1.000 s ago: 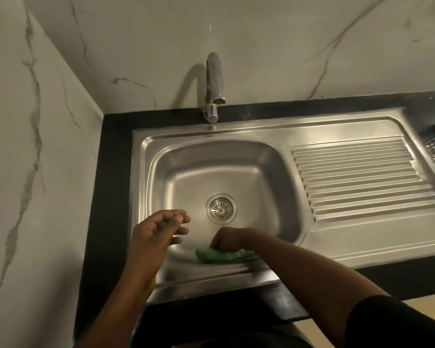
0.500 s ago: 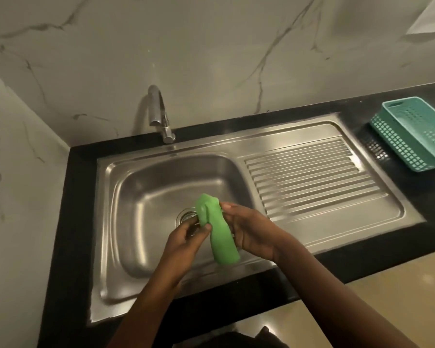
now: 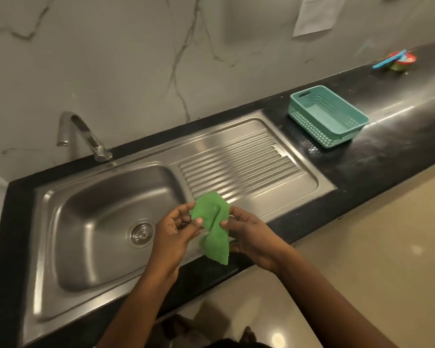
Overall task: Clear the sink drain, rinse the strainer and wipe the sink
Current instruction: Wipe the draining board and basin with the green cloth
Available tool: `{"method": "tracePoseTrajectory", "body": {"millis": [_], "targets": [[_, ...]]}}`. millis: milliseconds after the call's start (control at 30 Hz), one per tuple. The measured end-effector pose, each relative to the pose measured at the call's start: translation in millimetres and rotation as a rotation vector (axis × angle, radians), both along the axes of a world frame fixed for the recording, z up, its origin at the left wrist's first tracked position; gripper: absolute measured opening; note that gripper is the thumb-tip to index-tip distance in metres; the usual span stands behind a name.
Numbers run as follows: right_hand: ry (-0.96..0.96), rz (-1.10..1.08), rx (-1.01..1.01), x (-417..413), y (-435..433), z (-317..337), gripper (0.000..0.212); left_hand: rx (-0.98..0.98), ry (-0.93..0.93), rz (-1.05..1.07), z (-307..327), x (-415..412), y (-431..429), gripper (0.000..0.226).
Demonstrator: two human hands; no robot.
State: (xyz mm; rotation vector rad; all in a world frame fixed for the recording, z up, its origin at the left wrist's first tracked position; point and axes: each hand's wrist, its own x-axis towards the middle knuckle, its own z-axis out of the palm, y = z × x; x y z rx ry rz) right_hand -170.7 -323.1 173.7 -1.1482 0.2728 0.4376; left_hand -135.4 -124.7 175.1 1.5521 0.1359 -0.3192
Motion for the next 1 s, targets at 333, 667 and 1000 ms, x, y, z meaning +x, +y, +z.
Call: {"method": "tracePoseTrajectory", "body": {"millis": [333,667,1000], "targets": [[-0.109,-0.115,-0.130,-49.6,-114.9,10.6,0.036,-0.080,-0.076,-0.227,27.9,5.2,-128.9,0.045],[-0.080,-0.345,-0.205,-14.5,-230.5,34.5,0.037,-0.135,0.123,-0.532,14.3,25.8,-235.2,0.023],[-0.063,-0.156,-0.468,75.7,-344.5,72.1,0.050,-0.067,0.047,-0.398,31.9,105.1,-342.9,0.032]]}}
